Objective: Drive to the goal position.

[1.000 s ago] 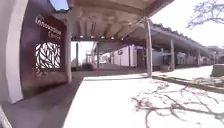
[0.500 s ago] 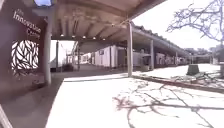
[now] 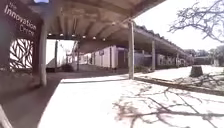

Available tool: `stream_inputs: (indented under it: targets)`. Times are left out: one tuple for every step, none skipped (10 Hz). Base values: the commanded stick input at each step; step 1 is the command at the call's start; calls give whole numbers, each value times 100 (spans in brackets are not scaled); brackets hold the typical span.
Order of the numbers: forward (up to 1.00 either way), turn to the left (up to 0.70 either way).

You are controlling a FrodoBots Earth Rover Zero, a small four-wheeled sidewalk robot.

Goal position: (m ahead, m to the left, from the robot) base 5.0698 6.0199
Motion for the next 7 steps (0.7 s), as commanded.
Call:
stream_inputs:
  targets:
    - [70,0]
    - [70,0]
    - [70,0]
    - [70,0]
    - [70,0]
    - [70,0]
    - [70,0]
